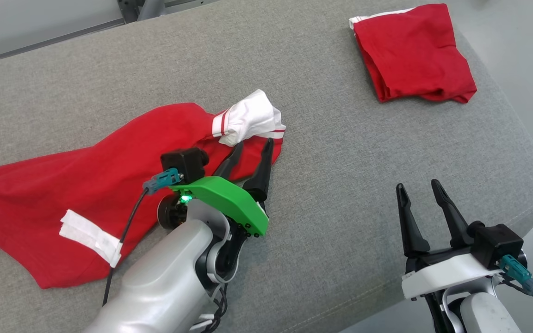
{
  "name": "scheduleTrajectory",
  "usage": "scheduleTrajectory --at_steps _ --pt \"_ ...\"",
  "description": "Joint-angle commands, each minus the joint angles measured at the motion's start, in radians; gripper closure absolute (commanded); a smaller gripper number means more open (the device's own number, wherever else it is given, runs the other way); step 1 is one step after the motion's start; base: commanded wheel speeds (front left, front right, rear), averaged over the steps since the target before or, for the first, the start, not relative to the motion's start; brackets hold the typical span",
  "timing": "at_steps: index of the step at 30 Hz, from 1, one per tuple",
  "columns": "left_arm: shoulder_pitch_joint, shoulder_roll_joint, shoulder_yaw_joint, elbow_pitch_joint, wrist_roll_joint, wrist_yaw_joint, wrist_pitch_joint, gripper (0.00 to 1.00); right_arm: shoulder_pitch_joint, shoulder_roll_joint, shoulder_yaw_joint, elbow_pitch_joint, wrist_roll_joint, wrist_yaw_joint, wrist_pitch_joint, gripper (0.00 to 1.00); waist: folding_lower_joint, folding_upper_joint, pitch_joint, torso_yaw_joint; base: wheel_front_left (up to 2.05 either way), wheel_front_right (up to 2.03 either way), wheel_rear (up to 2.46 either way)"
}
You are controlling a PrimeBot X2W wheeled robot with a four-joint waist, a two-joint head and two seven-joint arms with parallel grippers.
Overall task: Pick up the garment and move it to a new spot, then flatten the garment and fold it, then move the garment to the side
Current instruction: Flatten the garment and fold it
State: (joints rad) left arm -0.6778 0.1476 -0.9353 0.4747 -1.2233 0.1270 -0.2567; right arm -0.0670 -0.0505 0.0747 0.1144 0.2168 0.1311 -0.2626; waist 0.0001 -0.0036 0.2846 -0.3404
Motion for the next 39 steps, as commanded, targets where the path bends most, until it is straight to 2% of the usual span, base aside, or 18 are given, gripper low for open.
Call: scheduleTrajectory --at_steps 1,8,12,15,20,26,32,36,37,39 --pt "-0.014 0.010 0.000 0.014 0.031 0.018 -0.006 0.00 0.004 -0.001 0.004 0.001 -0.009 -0.001 -0.003 0.00 -0.0001 0.0036 0.001 -0.001 0.00 0.00 0.00" --pt "-0.016 0.030 -0.015 0.028 0.069 0.064 0.004 0.00 0.011 -0.001 0.001 -0.002 -0.008 -0.001 -0.003 0.00 -0.0001 0.0036 0.004 -0.005 0.00 0.00 0.00" --pt "-0.028 0.068 -0.067 -0.004 0.096 0.079 0.075 0.00 0.015 -0.001 -0.002 -0.003 -0.005 -0.001 -0.003 0.00 -0.0001 0.0036 0.007 -0.004 0.00 0.00 0.00" --pt "-0.043 0.101 -0.064 -0.041 0.126 0.106 0.065 0.00 0.015 -0.001 -0.005 -0.004 0.000 -0.001 -0.003 0.00 -0.0001 0.0036 0.009 0.000 0.00 0.00 0.00" --pt "-0.048 0.111 -0.035 -0.108 0.113 0.129 0.056 0.00 0.006 -0.001 -0.004 -0.001 0.002 -0.001 -0.003 0.00 -0.0001 0.0036 0.012 0.005 0.00 0.00 0.00" --pt "-0.056 0.132 -0.058 -0.141 0.149 0.155 0.070 0.00 -0.001 -0.001 0.003 0.002 0.003 -0.001 -0.003 0.00 -0.0001 0.0036 0.010 -0.006 0.00 0.00 0.00" --pt "-0.055 0.147 -0.057 -0.162 0.143 0.171 0.078 0.00 0.006 -0.001 -0.003 -0.001 0.004 -0.001 -0.003 0.00 -0.0001 0.0036 0.016 -0.011 0.00 0.00 0.00" --pt "-0.068 0.137 -0.048 -0.135 0.132 0.167 0.083 0.00 -0.011 -0.001 0.006 -0.003 0.009 -0.001 -0.003 0.00 -0.0001 0.0036 0.032 -0.015 0.00 0.00 0.00" --pt "-0.068 0.130 -0.044 -0.127 0.124 0.163 0.084 0.09 -0.014 -0.001 0.009 -0.003 0.010 -0.001 -0.003 0.00 -0.0001 0.0036 0.036 -0.017 0.00 0.00 0.00" --pt "-0.077 0.123 -0.037 -0.112 0.126 0.158 0.078 0.42 -0.017 -0.001 0.013 -0.002 0.012 -0.001 -0.003 0.00 -0.0001 0.0036 0.045 -0.021 0.00 0.00 0.00"
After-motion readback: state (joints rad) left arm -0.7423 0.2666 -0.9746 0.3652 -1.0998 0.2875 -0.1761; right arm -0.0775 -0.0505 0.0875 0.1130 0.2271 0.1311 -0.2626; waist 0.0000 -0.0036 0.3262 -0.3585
